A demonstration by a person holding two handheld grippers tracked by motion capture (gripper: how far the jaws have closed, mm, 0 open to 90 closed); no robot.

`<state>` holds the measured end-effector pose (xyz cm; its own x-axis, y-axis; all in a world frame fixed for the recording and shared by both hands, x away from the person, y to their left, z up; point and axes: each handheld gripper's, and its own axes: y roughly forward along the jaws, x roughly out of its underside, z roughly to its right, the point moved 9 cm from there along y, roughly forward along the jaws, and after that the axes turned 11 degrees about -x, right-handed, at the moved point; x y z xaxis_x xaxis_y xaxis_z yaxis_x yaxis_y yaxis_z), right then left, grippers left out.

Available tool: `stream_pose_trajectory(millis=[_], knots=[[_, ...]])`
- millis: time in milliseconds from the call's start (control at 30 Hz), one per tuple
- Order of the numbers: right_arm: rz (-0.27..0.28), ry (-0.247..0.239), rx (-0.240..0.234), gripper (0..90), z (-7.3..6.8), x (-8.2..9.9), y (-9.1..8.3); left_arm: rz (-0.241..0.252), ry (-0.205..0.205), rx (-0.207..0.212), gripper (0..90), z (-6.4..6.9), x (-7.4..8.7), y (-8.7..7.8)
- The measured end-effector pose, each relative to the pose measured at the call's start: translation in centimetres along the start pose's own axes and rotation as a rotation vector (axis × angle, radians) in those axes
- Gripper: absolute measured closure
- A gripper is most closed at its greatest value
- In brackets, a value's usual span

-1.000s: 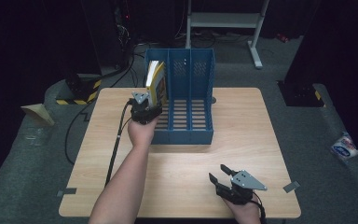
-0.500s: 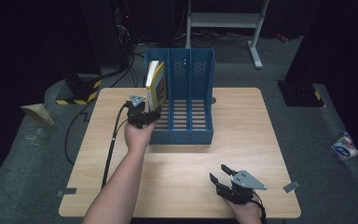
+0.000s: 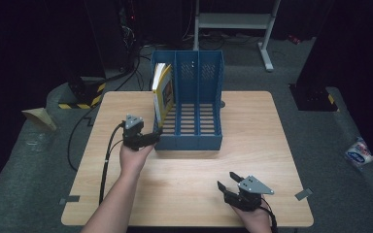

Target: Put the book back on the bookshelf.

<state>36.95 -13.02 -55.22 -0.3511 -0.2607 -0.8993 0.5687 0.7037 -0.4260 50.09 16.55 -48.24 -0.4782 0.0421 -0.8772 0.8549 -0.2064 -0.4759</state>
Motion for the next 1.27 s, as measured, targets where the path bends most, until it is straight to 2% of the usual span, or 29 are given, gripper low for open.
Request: stream_pose_trajectory(millis=[133,167,200,233,267,367,433,467,500,533,567,600,667,700,767,800,867,1000,1267], knots=[[-0.039,0.021,0.013,34.8,0.5,0.4,0.2,-0.013,0.027,0.035,14.2,-0.3,2.4,-1.7],[-0.048,0.026,0.021,34.1,0.8,0.5,0.1,-0.027,0.042,0.041,13.3,-0.4,3.2,-2.2],[-0.057,0.047,0.041,33.1,1.5,0.7,-0.1,-0.07,0.064,0.055,8.8,-0.6,5.1,-2.8],[-0.064,0.069,0.055,33.1,1.9,0.8,-0.2,-0.07,0.064,0.055,7.9,-0.6,5.1,-2.8],[-0.064,0.069,0.055,32.7,1.9,0.8,-0.2,-0.1,0.086,0.057,7.9,-0.8,6.5,-3.1],[-0.112,0.116,0.101,29.9,3.7,1.5,-0.6,-0.187,0.151,0.046,5.2,-1.8,10.0,-3.8],[-0.163,0.156,0.139,28.9,5.1,2.4,-1.0,-0.241,0.167,0.041,4.2,-2.9,12.1,-4.0],[-0.18,0.187,0.16,28.8,5.6,2.7,-1.2,-0.265,0.189,0.022,4.3,-3.5,12.9,-4.1],[-0.21,0.195,0.214,28.7,6.8,3.0,-1.8,-0.289,0.218,-0.001,4.2,-4.2,13.7,-4.2],[-0.233,0.191,0.238,27.9,7.2,3.2,-2.1,-0.306,0.233,-0.012,3.8,-4.6,14.4,-4.4],[-0.233,0.191,0.238,27.9,7.2,3.2,-2.1,-0.3,0.243,-0.014,3.8,-5.0,14.7,-4.6],[-0.265,0.208,0.255,25.9,8.0,3.8,-2.5,-0.293,0.243,-0.019,1.9,-5.4,14.9,-4.9],[-0.277,0.222,0.264,24.7,8.3,4.0,-2.6,-0.269,0.236,-0.01,2.5,-5.7,15.1,-5.3],[-0.284,0.219,0.283,24.5,8.9,4.1,-3.0,-0.26,0.241,-0.012,3.1,-5.7,15.2,-5.5],[-0.288,0.183,0.308,22.7,9.6,4.2,-3.5,-0.243,0.235,-0.021,6.6,-5.5,15.2,-5.7],[-0.283,0.181,0.306,21.3,9.8,4.3,-3.7,-0.24,0.233,-0.02,8.5,-5.4,15.2,-5.9],[-0.281,0.221,0.28,18.0,10.1,4.5,-3.6,-0.24,0.227,-0.028,10.3,-5.4,15.1,-5.7],[-0.289,0.207,0.27,16.1,9.9,4.3,-3.2,-0.24,0.222,-0.024,12.3,-5.6,15.0,-5.7],[-0.288,0.214,0.275,14.9,9.9,4.3,-3.2,-0.235,0.221,-0.021,12.6,-5.6,15.0,-5.6]])
